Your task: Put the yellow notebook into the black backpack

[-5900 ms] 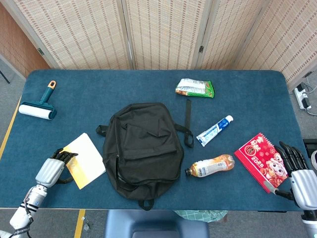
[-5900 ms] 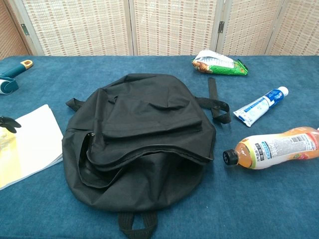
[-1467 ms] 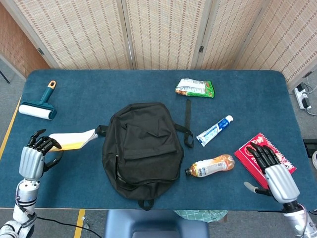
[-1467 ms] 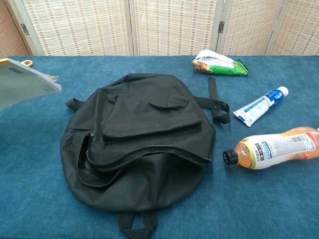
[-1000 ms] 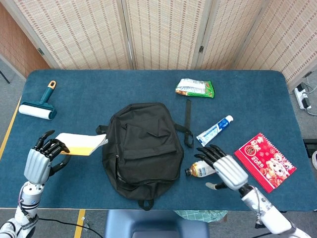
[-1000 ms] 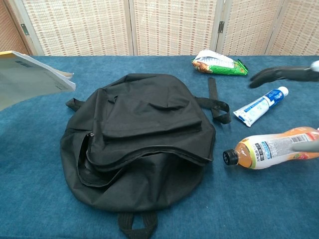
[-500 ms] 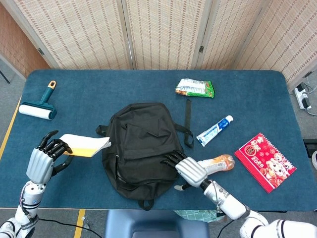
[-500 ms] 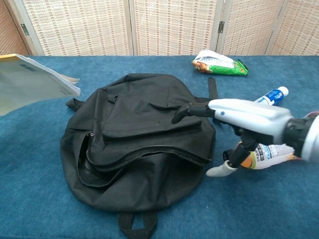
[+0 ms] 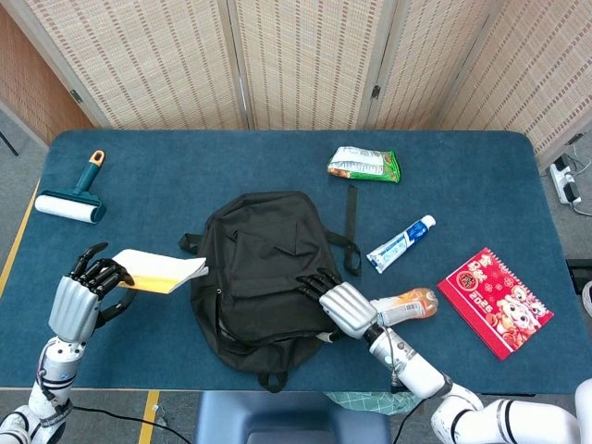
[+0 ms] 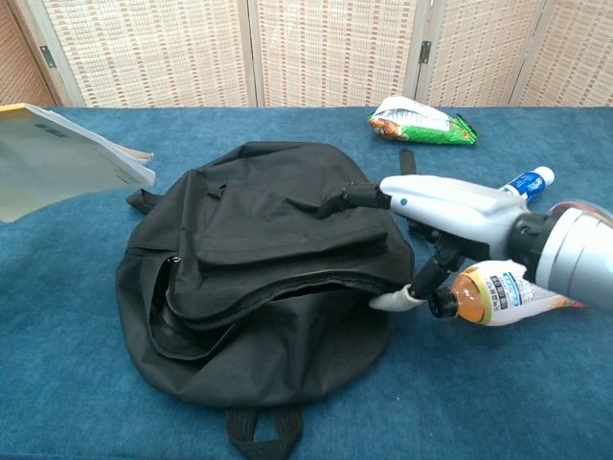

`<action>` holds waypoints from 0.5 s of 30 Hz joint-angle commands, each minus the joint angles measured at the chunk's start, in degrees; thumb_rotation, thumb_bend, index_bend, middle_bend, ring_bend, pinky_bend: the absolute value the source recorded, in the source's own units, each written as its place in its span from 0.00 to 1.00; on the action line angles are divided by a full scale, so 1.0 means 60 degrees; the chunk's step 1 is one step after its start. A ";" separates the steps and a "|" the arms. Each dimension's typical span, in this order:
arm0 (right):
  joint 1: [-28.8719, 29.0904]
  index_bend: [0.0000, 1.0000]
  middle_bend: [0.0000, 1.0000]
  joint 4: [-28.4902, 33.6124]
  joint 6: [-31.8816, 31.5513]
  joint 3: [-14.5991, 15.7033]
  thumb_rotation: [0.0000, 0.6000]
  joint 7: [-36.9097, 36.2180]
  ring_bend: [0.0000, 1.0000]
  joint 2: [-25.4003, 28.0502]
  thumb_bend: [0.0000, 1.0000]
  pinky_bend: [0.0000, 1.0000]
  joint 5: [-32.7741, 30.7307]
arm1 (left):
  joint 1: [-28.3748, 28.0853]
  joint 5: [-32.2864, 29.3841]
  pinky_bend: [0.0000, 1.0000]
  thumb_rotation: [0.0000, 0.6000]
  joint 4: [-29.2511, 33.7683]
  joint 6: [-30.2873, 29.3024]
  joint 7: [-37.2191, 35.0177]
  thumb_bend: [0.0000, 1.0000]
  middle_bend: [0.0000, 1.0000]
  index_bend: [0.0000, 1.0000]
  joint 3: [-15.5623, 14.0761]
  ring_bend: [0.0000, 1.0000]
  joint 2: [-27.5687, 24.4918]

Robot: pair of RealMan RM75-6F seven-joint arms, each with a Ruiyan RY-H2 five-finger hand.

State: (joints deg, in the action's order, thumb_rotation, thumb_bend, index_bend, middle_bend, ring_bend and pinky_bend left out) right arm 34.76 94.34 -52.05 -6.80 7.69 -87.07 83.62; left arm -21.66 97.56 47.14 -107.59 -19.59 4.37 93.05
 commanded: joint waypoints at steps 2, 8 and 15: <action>0.0016 0.20 0.13 0.0207 -0.0070 0.0034 1.00 0.0020 0.12 0.0347 0.27 0.04 -0.0122 | -0.0019 0.0010 0.26 1.00 0.0049 0.0012 0.0022 0.50 0.62 0.73 0.0010 0.49 -0.0016; 0.0106 0.20 0.13 0.0323 -0.0035 0.0018 1.00 -0.0040 0.12 0.0583 0.31 0.04 -0.0335 | -0.0031 0.0016 0.26 1.00 0.0102 0.0057 0.0066 0.50 0.62 0.73 0.0006 0.49 0.0013; 0.0324 0.21 0.13 0.0349 0.0075 -0.0078 1.00 -0.0086 0.13 0.0534 0.38 0.04 -0.0565 | -0.0030 -0.0023 0.25 1.00 0.0057 0.0094 0.0029 0.50 0.62 0.73 0.0033 0.49 0.0047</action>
State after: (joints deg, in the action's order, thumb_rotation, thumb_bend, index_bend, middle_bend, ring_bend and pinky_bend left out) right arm 36.55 96.45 -51.72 -7.14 7.23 -83.72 80.38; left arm -21.84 97.43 47.49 -107.04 -19.40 4.56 93.32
